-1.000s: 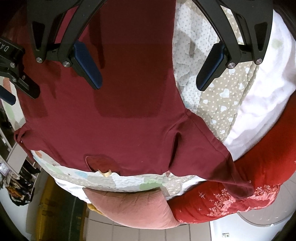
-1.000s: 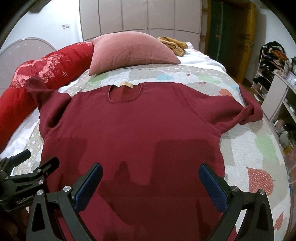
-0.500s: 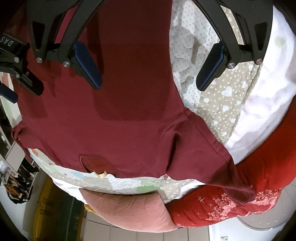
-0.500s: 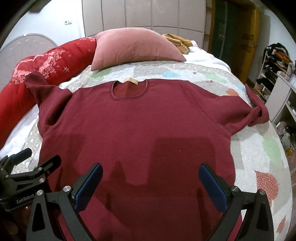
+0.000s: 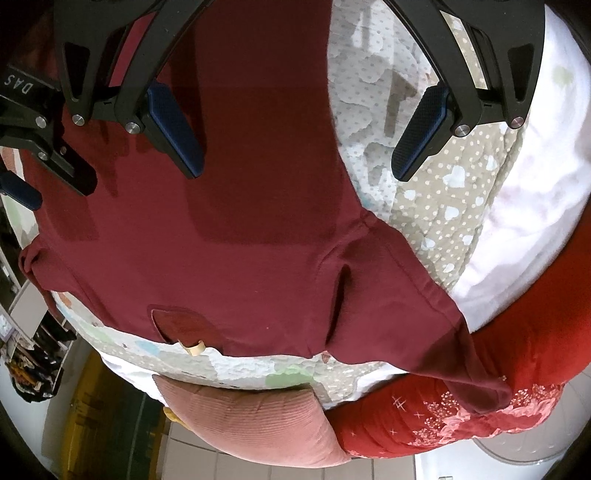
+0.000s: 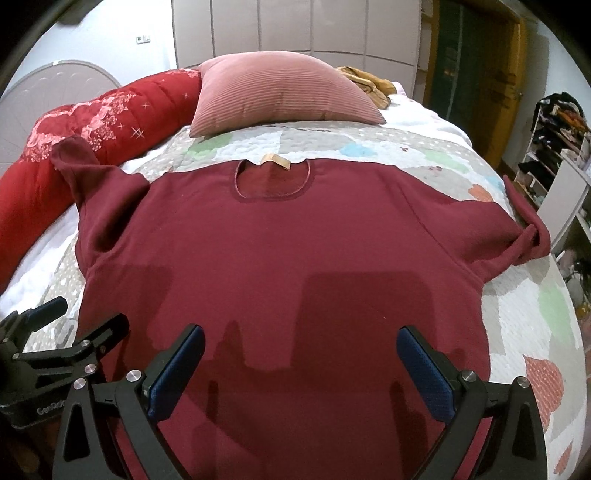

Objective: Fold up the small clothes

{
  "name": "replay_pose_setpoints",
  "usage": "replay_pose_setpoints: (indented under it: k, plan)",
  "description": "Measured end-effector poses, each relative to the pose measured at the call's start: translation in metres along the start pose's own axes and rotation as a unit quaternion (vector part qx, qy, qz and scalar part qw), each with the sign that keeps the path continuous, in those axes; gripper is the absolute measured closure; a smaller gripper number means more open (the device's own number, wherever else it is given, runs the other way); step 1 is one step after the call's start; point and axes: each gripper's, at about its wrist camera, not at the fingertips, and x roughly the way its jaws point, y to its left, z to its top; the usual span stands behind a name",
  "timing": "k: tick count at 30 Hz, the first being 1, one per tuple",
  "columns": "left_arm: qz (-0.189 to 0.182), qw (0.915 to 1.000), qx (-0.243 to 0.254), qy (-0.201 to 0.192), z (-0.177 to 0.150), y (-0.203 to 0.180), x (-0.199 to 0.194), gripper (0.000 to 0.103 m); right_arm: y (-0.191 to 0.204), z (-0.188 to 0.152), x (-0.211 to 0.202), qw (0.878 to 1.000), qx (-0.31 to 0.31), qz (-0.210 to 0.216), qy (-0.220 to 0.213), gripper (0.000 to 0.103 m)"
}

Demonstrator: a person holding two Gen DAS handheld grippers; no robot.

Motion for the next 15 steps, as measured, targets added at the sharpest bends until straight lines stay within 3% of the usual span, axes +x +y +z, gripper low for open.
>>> replay_pose_setpoints:
  k: [15]
  plan:
    - [-0.012, 0.9998, -0.017, -0.004, 0.015, 0.027, 0.002, 0.001, 0.013, 0.005, 0.007, 1.000, -0.006, 0.009, -0.002, 0.000]
